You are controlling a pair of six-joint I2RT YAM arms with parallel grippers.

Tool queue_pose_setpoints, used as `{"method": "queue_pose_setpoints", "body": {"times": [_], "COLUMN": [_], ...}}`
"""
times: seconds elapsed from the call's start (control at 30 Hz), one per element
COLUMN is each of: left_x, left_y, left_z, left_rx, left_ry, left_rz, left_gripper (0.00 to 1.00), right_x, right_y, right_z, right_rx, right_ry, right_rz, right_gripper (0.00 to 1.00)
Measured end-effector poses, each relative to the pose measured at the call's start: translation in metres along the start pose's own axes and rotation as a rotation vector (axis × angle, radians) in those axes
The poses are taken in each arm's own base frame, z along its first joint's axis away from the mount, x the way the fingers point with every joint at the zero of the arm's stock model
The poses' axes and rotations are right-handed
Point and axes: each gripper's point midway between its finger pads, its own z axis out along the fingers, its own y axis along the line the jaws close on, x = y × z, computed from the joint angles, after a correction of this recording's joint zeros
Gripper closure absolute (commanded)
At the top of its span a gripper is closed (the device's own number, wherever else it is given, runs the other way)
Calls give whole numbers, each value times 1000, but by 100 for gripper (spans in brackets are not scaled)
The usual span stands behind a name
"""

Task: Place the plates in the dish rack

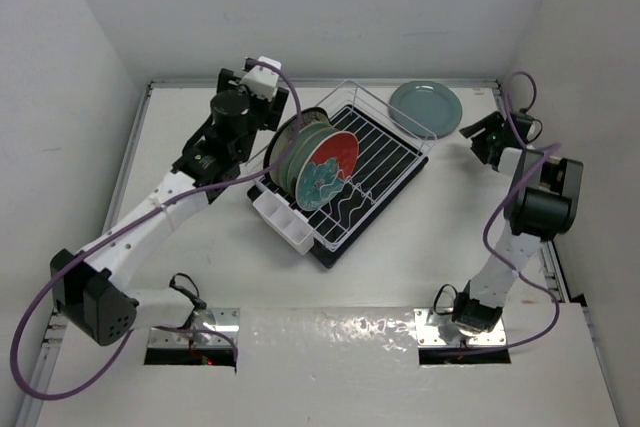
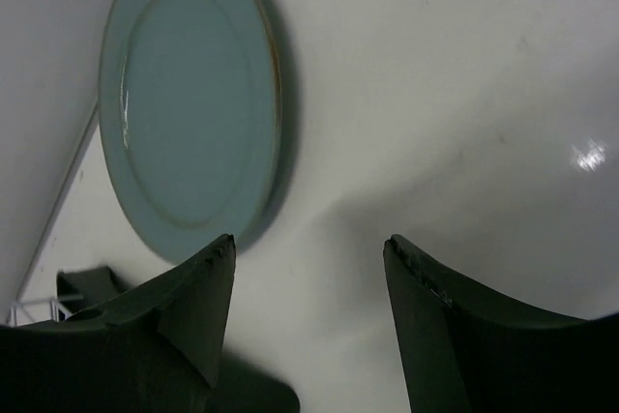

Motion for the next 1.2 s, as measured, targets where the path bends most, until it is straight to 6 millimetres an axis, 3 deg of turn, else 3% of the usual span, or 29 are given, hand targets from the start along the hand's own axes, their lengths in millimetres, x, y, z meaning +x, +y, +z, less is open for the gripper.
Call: {"method": "queue_pose_setpoints", "body": {"times": [0.2,0.37,0.47,0.7,0.73,0.77,0.8,0.83,1.07,1.2], "left_x": [-2,0,-3,-20,-22,-22,-22,-22,-18,-21], "left_y": [-24,-25,-27,-27,-27,-26,-25,-24,-14,-15], "left_z": [44,92,111,124,124,124,124,125,127,126], "left_rx": [50,34,39,47,47,48,48,46,32,44], "left_ry": [-18,0,-4,-47,-53,-55,-55,-54,-48,-54], "left_rz": [-29,-57,-66,-82,-84,-86,-86,-86,-91,-98], "left_gripper": [26,26,26,25,25,25,25,25,25,25], "right_x": [-12,-35,-35,-19,-19,-18,-17,-13,-6,-12], "right_y": [-7,14,29,49,51,50,48,41,35,31], "right_z": [70,116,132,142,144,146,147,148,137,104], "right_rx": [-33,-123,-168,-237,-243,-240,-238,-214,-209,-140], "right_ry": [-25,-64,-78,-73,-70,-66,-61,-48,-46,-96], "right_rz": [53,61,62,96,94,91,85,88,85,41], "right_gripper": [41,43,45,48,56,80,93,100,100,100]}}
